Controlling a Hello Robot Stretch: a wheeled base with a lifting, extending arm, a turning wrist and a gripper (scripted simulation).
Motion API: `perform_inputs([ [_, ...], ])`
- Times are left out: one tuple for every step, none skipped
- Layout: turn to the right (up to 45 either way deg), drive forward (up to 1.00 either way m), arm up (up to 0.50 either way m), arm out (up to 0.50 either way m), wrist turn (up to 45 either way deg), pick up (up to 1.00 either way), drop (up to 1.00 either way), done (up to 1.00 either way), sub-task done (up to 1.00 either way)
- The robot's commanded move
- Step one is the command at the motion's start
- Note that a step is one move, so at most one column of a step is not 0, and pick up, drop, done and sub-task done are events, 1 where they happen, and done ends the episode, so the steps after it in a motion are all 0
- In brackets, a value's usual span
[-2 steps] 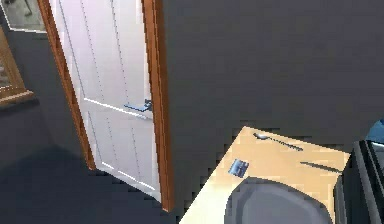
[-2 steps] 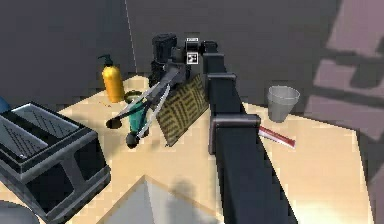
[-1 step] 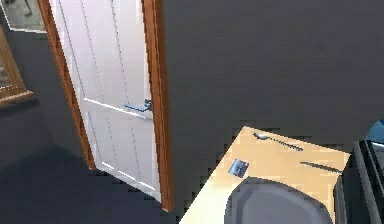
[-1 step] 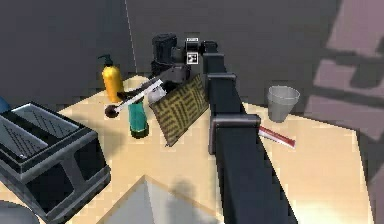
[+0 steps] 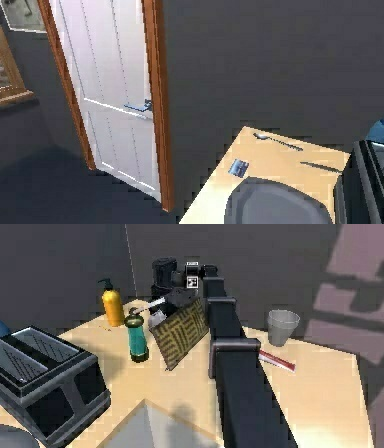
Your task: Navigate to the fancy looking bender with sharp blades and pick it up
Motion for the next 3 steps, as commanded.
perform_inputs([
  [0.0,0.00,0.00,0.00,30.0,0.00,0.00,0.00,0.00],
  [0.0,0.00,0.00,0.00,0.0,1.00,0.00,0.00,0.00],
  [0.0,0.00,0.00,0.00,0.0,0.00,0.00,1.00,0.00],
])
